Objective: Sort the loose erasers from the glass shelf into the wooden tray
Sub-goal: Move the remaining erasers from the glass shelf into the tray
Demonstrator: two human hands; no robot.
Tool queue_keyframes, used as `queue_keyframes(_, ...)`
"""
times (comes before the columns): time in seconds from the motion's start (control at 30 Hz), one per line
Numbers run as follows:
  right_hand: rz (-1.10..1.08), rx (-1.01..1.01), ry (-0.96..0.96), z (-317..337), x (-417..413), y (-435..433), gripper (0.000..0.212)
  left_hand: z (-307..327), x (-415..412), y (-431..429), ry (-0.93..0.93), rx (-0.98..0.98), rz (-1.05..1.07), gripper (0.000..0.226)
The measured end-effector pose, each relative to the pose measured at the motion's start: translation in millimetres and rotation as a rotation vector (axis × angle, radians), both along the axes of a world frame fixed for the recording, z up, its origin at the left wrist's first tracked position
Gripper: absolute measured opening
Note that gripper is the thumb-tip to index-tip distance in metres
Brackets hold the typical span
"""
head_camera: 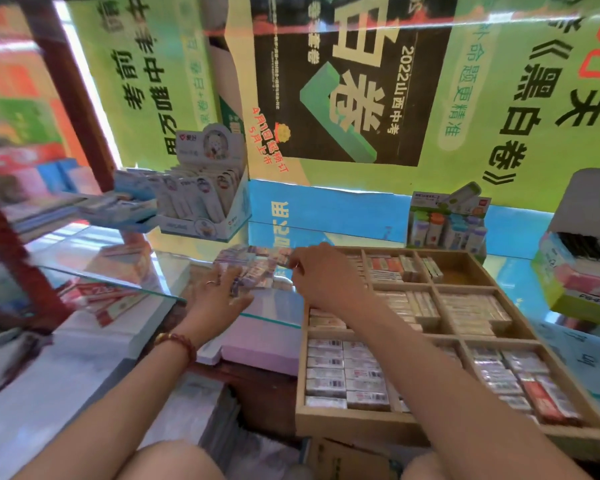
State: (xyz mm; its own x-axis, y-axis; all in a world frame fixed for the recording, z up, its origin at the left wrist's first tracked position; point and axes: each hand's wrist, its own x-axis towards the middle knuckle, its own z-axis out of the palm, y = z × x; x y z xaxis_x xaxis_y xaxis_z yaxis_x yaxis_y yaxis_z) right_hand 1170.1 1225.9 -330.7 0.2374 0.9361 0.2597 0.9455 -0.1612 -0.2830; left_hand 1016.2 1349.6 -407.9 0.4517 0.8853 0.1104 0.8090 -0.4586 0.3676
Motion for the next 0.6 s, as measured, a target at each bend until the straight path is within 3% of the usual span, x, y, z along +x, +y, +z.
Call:
queue_keyframes(0.13,0.068,-0.115,-0.152,-22,-22,29,0.043,-8,-4,6,-0.229,0.097,-0.093,0.029)
queue_keyframes(0.23,0.053,-0.229,-0.258,-37,-30,47,0.053,-8,-3,3,-0.302,0.141,-0.080,0.024)
queue_keyframes(0.33,0.038,-0.292,-0.238,-45,-35,57,0.055,-13,-3,2,-0.344,0.137,-0.043,0.023)
queue_keyframes(0.47,0.002,-0.162,-0.214,-48,-39,66,0.038,-18,-2,6,-0.338,0.122,-0.008,0.024)
queue_keyframes(0.6,-0.019,-0.115,-0.218,-46,-41,69,0.038,-17,-1,2,-0.355,0.067,0.008,0.025)
